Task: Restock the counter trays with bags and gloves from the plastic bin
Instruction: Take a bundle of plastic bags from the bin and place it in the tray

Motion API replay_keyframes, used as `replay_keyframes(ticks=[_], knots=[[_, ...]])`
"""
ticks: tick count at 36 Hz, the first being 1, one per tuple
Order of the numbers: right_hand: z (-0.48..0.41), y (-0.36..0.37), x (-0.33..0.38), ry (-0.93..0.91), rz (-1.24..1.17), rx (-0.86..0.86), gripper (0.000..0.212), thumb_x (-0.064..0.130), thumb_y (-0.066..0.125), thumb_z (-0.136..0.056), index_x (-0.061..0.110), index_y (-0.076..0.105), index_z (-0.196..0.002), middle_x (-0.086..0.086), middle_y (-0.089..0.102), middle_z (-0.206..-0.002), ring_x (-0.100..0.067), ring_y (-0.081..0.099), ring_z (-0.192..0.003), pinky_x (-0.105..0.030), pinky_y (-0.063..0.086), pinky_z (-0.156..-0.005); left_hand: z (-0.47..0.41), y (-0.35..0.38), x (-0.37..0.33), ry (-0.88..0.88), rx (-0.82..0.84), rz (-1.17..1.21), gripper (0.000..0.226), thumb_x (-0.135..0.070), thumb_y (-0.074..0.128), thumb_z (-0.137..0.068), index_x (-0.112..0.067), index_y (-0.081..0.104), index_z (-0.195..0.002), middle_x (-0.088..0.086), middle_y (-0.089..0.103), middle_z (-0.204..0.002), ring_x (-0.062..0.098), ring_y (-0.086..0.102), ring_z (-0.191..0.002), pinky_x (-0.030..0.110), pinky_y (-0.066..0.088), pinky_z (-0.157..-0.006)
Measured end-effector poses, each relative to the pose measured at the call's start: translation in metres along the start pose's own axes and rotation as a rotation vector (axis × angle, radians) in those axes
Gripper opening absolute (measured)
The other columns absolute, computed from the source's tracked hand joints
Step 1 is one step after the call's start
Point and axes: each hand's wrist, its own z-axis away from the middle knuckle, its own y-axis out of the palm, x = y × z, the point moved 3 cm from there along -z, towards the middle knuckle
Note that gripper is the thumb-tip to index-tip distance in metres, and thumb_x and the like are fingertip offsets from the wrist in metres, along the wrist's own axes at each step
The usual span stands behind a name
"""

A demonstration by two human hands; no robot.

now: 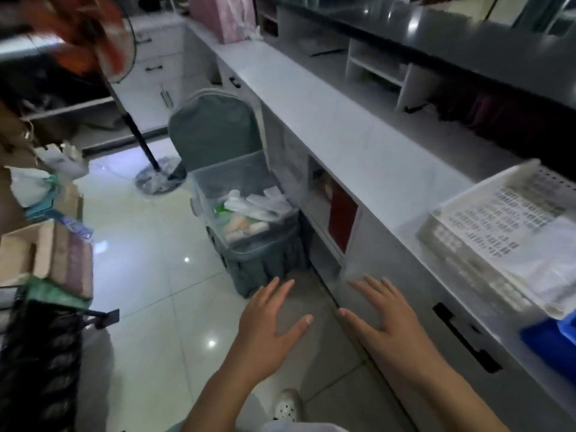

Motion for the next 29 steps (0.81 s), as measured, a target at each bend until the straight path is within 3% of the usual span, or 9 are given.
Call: replay_keyframes(ticks=[9,13,23,29], knots=[[-0.081,0.042,0.073,-0.040,0.091,0.130,0.060,0.061,0.051,-0.089,0.044,0.036,-0.145,0.011,0.023,-0.160,-0.012,0.008,-0.150,-0.045,0.017,-0.120,-0.026,-0.061,0.081,-0.162,-0.043,0.100,0.072,-0.060,0.057,-0.088,-0.042,0.028,-0.151,-0.015,0.017,-0.163,0.004,0.015,-0.148,0.025,0.015,-0.117],[-0.126,0.049,0.086,-0.024,0.110,0.155,0.060,0.057,0.054,-0.090,0.039,0.039,-0.145,0.007,0.026,-0.159,-0.014,0.015,-0.149,-0.039,0.018,-0.120,-0.054,-0.075,0.101,-0.203,-0.039,0.138,0.069,-0.058,0.059,-0.089,-0.040,0.031,-0.150,-0.017,0.022,-0.160,0.001,0.017,-0.144,0.020,0.016,-0.112],[-0.291,0.071,0.103,-0.019,0.108,0.257,0.063,0.059,0.053,-0.089,0.040,0.035,-0.147,0.006,0.024,-0.160,-0.016,0.014,-0.149,-0.044,0.020,-0.119,-0.168,-0.130,0.147,-0.371,-0.025,0.152,0.067,-0.059,0.060,-0.087,-0.047,0.032,-0.147,-0.016,0.017,-0.162,0.007,0.018,-0.148,0.034,0.021,-0.120],[-0.408,0.080,0.110,-0.020,0.118,0.322,0.065,0.060,0.053,-0.089,0.038,0.036,-0.147,0.003,0.027,-0.160,-0.017,0.017,-0.149,-0.044,0.021,-0.119,-0.263,-0.179,0.161,-0.403,0.027,0.068,0.069,-0.057,0.062,-0.086,-0.043,0.033,-0.148,-0.012,0.020,-0.162,0.008,0.017,-0.148,0.031,0.018,-0.120]])
